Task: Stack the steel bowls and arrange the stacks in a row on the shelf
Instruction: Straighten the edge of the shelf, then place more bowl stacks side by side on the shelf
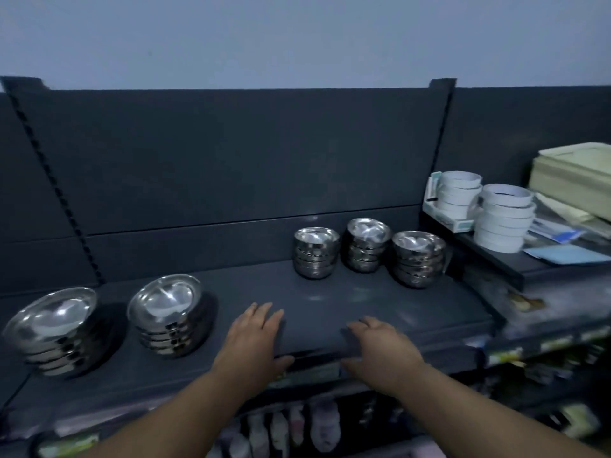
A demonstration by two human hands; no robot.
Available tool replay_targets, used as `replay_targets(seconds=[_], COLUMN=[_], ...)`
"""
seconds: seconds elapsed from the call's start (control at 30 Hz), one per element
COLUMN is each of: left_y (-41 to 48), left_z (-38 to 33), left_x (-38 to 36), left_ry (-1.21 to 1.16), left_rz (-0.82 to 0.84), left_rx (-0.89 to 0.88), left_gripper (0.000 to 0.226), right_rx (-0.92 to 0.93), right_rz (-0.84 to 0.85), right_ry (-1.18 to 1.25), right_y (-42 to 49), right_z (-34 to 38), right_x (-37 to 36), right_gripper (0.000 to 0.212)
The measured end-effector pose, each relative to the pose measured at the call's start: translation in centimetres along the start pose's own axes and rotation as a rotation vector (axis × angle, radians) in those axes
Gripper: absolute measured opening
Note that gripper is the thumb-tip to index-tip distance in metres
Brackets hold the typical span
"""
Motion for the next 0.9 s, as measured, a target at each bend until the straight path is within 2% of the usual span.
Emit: replay_targets(seconds=[0.2, 0.37, 0.67, 0.9], left_y=[3.2, 7.2, 17.1, 22.7], left_z=[-11.1, -16.5, -20.1, -20.7], left_x=[-1.2, -1.5, -4.5, -7.8], left_ry=[-0.011, -0.033, -0.167, -0.316], left_rz=[0.067, 0.085, 0.024, 0.072], left_rx=[-0.079, -0.105, -0.120, -0.089], left_gripper=[0.082, 0.082, 0.085, 0.092], right_rx=[-0.103, -0.153, -0.206, -0.295], right_rz=[-0.013, -0.032, -0.067, -0.085], right_ry=[-0.037, -0.006, 0.016, 0.060], right_y=[-3.6, -2.8, 6.0, 12.8], right_z=[-12.0, -17.9, -22.1, -24.8], right_x=[5.0, 7.8, 8.9, 7.6], right_gripper=[0.076, 0.080, 0.078, 0.096])
Point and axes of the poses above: each hand's wrist, its own y-axis towards the middle knuckle, its own x-axis out of the back of the hand, z = x × y, the point moved 5 cm from there along y, towards the middle knuckle, and after that the axes turned 9 degrees about y, right-handed, at the moved point
